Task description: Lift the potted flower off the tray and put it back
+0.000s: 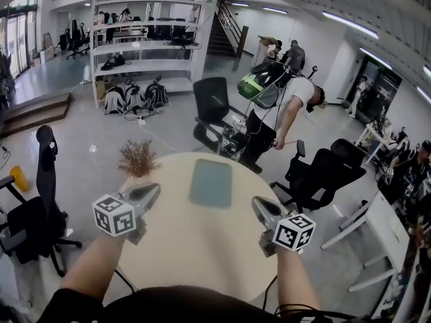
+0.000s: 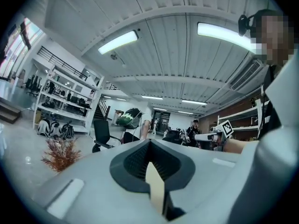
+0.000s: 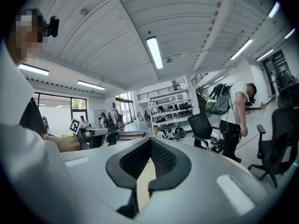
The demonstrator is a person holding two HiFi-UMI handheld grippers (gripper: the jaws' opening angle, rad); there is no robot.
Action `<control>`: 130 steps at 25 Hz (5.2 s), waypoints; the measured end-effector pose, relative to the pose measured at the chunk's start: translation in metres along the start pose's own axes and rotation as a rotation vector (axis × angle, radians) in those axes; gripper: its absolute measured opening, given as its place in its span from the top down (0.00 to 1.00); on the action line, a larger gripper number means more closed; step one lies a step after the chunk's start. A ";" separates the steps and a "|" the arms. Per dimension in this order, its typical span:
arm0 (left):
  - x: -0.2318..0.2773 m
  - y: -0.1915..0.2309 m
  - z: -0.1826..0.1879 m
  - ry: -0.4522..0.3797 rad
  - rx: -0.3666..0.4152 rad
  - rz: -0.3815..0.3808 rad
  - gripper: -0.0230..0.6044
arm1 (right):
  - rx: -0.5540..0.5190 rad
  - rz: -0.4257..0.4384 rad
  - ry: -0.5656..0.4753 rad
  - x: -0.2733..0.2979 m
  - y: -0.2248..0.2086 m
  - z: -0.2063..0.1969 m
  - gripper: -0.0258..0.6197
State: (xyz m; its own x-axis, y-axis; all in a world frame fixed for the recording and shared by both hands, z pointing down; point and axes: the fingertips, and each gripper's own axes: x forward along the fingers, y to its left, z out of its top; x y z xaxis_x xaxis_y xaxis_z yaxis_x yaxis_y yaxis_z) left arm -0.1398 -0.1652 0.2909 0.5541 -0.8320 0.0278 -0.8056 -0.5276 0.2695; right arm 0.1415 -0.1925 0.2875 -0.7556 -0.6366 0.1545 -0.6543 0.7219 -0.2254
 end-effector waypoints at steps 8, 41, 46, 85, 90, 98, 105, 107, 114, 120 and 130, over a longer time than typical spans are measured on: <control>0.029 -0.041 0.002 0.014 -0.011 -0.119 0.97 | -0.015 -0.021 -0.018 -0.019 -0.008 0.006 0.94; 0.004 0.218 -0.121 0.181 -0.025 0.204 0.45 | -0.051 0.179 0.100 0.203 0.016 -0.024 0.94; 0.014 0.266 -0.165 0.231 -0.049 0.229 0.35 | -0.054 0.207 0.130 0.244 0.017 -0.039 0.94; 0.151 0.440 -0.293 0.411 0.167 0.218 0.11 | -0.063 0.248 0.235 0.342 -0.039 -0.119 0.94; 0.150 0.437 -0.289 0.371 0.141 0.213 0.11 | -0.077 0.233 0.250 0.332 -0.040 -0.116 0.94; 0.146 0.416 -0.271 0.322 0.110 0.190 0.11 | -0.116 0.192 0.262 0.305 -0.035 -0.093 0.94; 0.133 0.400 -0.230 0.334 0.142 0.155 0.11 | -0.097 0.143 0.196 0.276 -0.020 -0.059 0.94; 0.130 0.395 -0.218 0.328 0.158 0.154 0.11 | -0.090 0.136 0.173 0.262 -0.020 -0.055 0.94; 0.160 0.353 -0.179 0.309 0.179 0.143 0.11 | -0.101 0.088 0.176 0.203 -0.053 -0.071 0.94; 0.235 0.299 -0.147 0.282 0.190 0.080 0.11 | -0.093 0.008 0.148 0.147 -0.100 -0.066 0.94; 0.345 0.213 -0.167 0.306 0.211 -0.055 0.11 | -0.061 -0.122 0.078 0.077 -0.171 -0.063 0.94</control>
State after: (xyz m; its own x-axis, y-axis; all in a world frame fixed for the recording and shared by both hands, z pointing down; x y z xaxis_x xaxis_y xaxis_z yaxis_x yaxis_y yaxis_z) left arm -0.0858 -0.5357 0.5183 0.6088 -0.7285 0.3143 -0.7808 -0.6202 0.0749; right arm 0.1931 -0.3481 0.3985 -0.6689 -0.6994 0.2517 -0.7404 0.6569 -0.1423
